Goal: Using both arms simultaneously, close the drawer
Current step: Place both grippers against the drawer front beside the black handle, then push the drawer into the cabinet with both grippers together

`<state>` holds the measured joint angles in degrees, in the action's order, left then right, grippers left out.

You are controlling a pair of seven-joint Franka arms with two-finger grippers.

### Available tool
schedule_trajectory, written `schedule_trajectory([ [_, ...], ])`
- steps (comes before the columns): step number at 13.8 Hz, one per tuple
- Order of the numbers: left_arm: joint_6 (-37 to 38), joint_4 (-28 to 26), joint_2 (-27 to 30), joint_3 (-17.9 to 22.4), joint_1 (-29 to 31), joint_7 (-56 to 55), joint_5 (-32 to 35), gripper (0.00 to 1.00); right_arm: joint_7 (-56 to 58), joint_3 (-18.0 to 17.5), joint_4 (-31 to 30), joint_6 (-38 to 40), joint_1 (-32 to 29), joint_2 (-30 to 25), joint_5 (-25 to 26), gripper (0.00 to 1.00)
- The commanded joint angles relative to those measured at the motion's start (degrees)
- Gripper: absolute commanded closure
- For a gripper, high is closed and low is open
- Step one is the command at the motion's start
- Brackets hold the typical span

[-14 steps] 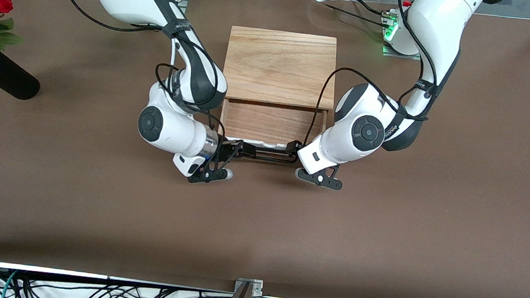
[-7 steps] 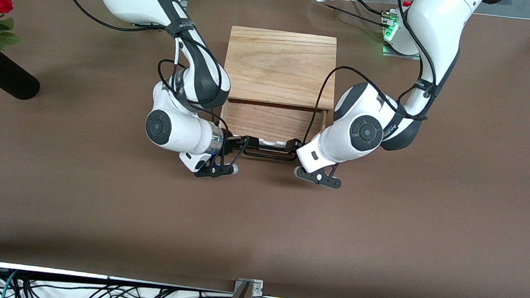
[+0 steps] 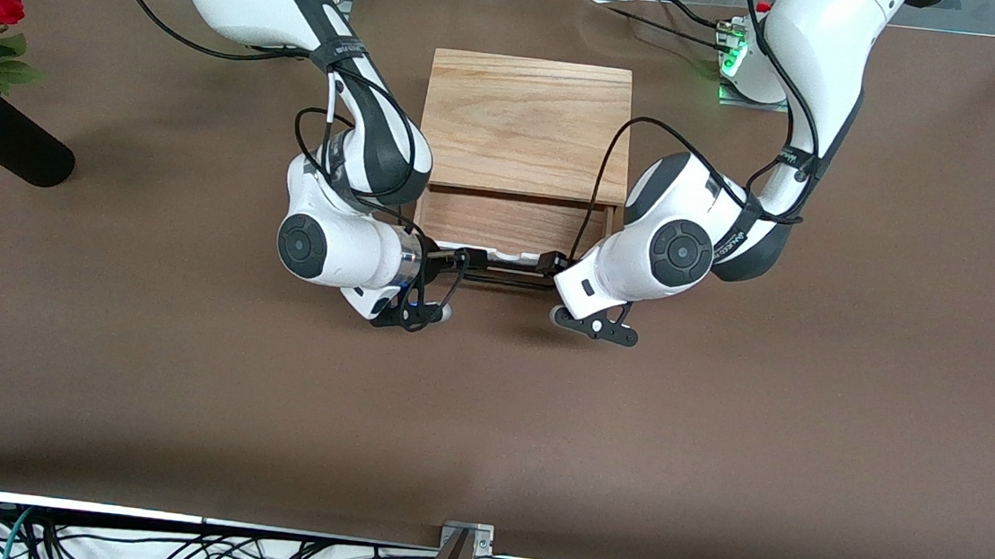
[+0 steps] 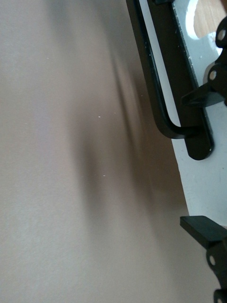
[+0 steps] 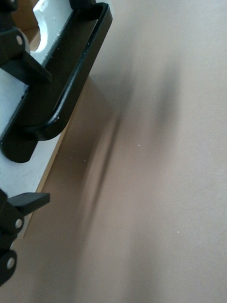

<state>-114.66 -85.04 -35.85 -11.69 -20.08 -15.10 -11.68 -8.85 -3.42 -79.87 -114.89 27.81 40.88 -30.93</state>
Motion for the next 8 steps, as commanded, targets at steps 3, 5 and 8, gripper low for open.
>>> schedule_trajectory([
  [3, 8.04, -2.06, 0.87, -0.08, 0.13, 1.48, -1.06, 0.0, 0.06, -0.18, 0.68, 8.26, 0.75, 0.61, -0.27, 0.0],
  [5, 9.89, -2.06, 0.87, -0.08, 0.13, 1.48, -1.15, 0.0, 0.15, -0.18, 0.68, 11.16, 0.84, 0.61, -0.27, 0.0],
  [8, 11.91, -2.06, 1.04, -0.08, 0.13, 1.48, -1.15, 0.0, 0.24, -1.41, 0.59, 13.54, 0.84, 0.7, -0.36, 0.0],
])
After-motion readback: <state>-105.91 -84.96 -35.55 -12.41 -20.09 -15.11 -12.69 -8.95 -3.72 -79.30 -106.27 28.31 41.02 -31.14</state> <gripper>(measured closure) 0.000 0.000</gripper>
